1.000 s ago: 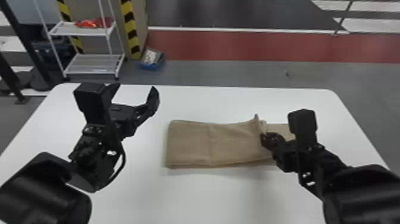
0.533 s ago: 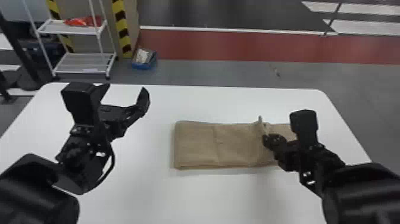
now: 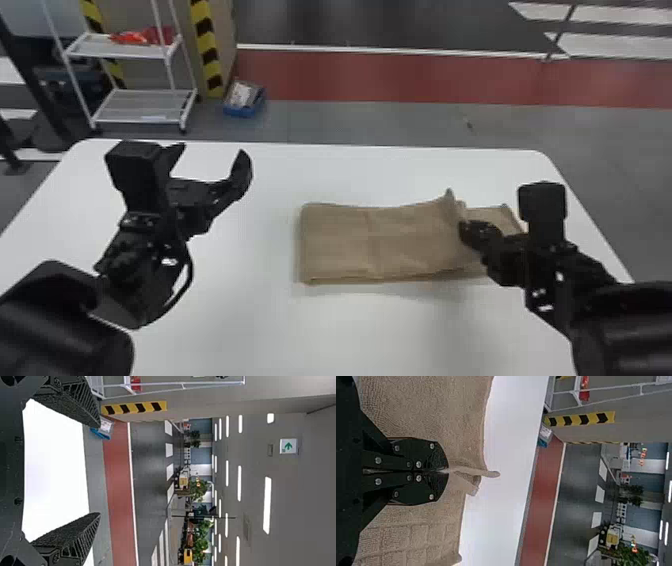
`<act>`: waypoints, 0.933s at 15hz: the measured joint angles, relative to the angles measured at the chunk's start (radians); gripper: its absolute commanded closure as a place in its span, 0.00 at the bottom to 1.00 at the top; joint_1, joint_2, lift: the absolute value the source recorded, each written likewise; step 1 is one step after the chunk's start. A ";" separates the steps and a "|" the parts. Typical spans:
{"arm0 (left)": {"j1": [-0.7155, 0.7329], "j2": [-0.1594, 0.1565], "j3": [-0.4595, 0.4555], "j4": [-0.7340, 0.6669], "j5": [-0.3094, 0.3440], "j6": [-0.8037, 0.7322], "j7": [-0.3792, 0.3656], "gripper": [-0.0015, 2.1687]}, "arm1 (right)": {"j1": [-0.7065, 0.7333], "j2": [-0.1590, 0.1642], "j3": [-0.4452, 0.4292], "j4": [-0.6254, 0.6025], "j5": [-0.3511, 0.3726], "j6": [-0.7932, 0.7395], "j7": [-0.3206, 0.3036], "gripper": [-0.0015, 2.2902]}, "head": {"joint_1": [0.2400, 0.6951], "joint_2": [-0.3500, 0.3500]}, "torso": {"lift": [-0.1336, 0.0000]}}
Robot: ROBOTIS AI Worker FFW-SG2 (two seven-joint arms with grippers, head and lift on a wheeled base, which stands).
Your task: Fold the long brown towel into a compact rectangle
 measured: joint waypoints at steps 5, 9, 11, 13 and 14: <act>-0.001 -0.001 -0.002 0.002 -0.001 0.000 -0.002 0.05 | 0.003 -0.025 -0.064 0.055 -0.022 -0.009 0.012 0.67 | 1.00 0.31 | 0.07; -0.001 -0.001 -0.001 0.002 -0.003 0.000 -0.001 0.05 | 0.002 -0.019 -0.031 0.034 -0.020 -0.027 0.017 0.67 | 1.00 0.34 | 0.07; 0.002 0.000 0.002 0.002 -0.004 0.000 -0.001 0.05 | 0.029 -0.019 -0.064 -0.045 -0.037 -0.028 0.016 0.67 | 1.00 0.34 | 0.07; 0.005 0.000 0.004 0.002 -0.005 0.000 -0.001 0.05 | 0.048 -0.023 -0.128 -0.096 -0.077 -0.024 0.015 0.67 | 1.00 0.32 | 0.07; 0.005 0.000 0.004 0.002 -0.005 0.000 -0.001 0.05 | 0.050 -0.028 -0.160 -0.098 -0.098 -0.022 0.015 0.67 | 1.00 0.30 | 0.07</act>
